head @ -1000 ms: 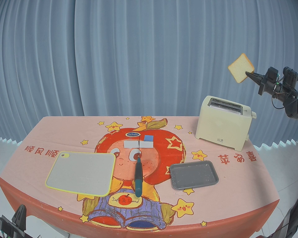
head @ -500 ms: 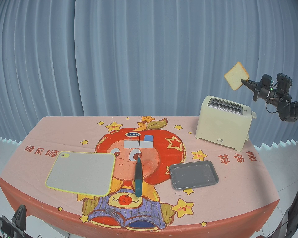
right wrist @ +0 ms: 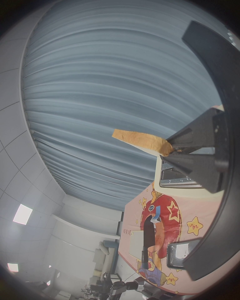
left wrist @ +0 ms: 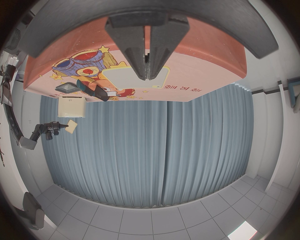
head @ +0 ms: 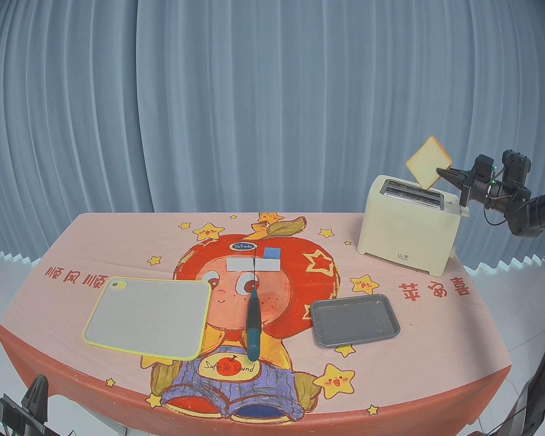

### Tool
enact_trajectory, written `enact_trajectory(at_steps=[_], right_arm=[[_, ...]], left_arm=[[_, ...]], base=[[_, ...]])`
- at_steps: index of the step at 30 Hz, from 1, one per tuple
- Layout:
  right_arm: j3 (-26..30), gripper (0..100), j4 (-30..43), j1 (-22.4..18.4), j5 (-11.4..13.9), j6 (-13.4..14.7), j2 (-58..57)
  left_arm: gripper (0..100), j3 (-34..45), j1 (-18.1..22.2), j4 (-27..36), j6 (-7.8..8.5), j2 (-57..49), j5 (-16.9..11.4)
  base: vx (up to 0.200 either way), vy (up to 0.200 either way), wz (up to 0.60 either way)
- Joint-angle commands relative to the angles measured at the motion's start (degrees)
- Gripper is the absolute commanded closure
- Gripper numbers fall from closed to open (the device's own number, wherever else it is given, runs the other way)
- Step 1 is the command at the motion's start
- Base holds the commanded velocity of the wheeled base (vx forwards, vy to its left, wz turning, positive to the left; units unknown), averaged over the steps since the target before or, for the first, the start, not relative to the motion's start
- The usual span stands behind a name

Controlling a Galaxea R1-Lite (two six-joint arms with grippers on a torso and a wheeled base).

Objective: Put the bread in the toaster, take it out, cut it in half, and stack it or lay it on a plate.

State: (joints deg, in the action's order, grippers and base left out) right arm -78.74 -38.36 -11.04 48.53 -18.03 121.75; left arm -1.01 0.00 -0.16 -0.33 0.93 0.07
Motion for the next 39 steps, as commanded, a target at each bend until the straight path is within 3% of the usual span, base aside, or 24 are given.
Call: enact_trajectory(at_steps=[1, 6, 18, 21, 39], right_arm=[[2.0, 100, 0.0, 0.0, 0.2, -1.3, -1.3], [3.9, 100, 0.0, 0.0, 0.2, -3.0, -1.6], [8.3, 100, -0.4, -0.4, 0.2, -3.1, -4.4], [10.4, 100, -0.6, -0.3, 0.2, -4.2, -4.5], [10.4, 100, -0.1, -0.6, 0.2, -4.7, -3.8]], left_arm=[[100, 1.0, 0.0, 0.0, -0.02, -0.8, 0.0], [100, 1.0, 0.0, 0.0, -0.02, -0.8, 0.0], [100, 1.0, 0.0, 0.0, -0.02, -0.8, 0.0], [100, 1.0, 0.0, 0.0, -0.02, -0.8, 0.0], [100, 1.0, 0.0, -0.1, -0.02, -0.8, 0.0]], base=[[0.000, 0.000, 0.00], [0.000, 0.000, 0.00], [0.000, 0.000, 0.00], [0.000, 0.000, 0.00], [0.000, 0.000, 0.00]])
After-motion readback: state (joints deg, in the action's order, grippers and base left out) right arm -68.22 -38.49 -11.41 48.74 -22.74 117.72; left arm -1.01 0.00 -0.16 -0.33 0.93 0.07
